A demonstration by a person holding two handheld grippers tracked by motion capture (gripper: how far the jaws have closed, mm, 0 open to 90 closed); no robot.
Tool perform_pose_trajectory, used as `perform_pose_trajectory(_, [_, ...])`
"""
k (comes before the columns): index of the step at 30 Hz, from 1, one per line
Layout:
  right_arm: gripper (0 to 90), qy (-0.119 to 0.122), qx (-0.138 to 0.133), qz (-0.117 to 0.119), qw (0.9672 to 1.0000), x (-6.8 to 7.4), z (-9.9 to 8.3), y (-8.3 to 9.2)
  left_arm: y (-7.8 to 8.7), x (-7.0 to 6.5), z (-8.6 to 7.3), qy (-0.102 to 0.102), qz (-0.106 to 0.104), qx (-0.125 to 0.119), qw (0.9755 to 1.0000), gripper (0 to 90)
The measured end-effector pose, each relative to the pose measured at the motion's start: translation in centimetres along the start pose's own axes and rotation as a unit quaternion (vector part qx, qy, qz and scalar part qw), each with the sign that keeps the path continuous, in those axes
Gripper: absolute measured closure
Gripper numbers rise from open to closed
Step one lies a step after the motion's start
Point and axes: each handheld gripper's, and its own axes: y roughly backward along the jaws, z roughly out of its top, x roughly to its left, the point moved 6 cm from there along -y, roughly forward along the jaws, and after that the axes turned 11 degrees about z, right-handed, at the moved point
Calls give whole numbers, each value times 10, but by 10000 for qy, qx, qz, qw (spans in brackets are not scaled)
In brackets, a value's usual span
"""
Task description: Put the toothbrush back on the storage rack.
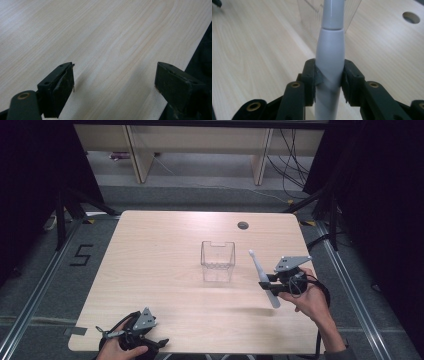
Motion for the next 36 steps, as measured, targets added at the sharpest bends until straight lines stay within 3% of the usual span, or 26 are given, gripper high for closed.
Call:
perform_pose_trajectory(7, [669, 117, -296, 24, 9995, -8, 15, 5, 0, 0, 0, 9, 4, -6, 10000, 153])
perform_pose_trajectory(10, [669, 42, -494, -16, 9988, -11, 22, 7, 0, 0, 0, 8, -2, 0, 10000, 153])
perform_pose_trajectory(11, [669, -84, -511, -19, 9987, -11, 23, 8, 0, 0, 0, 5, 0, 5, 10000, 153])
perform_pose_trajectory(16, [669, 105, -757, -113, 9970, -16, 35, 8, -1, -1, 0, 22, -10, 0, 10000, 153])
perform_pose_trajectory(17, [669, 2, -714, -60, 9974, -13, 35, 8, 0, -1, 0, 7, -16, 4, 10000, 153])
perform_pose_trajectory(21, [669, 262, -871, -139, 9958, -15, 45, 7, -1, -1, 0, 14, -13, 2, 10000, 153])
perform_pose_trajectory(23, [669, 101, -869, -81, 9961, -12, 47, 7, 0, 0, 0, 0, -12, 5, 10000, 152])
perform_pose_trajectory(25, [669, 230, -934, -127, 9953, -15, 51, 7, 0, 0, 0, 2, -11, 3, 10000, 153])
perform_pose_trajectory(26, [669, 83, -933, -71, 9956, -13, 51, 6, 0, 0, 0, -1, -14, 2, 10000, 152])
perform_pose_trajectory(28, [669, 206, -994, -87, 9948, -15, 55, 6, 0, -1, 0, 13, -13, 0, 10000, 153])
perform_pose_trajectory(36, [669, 171, -1138, -47, 9933, -15, 65, 7, 0, -1, 0, 12, -13, -2, 10000, 152])
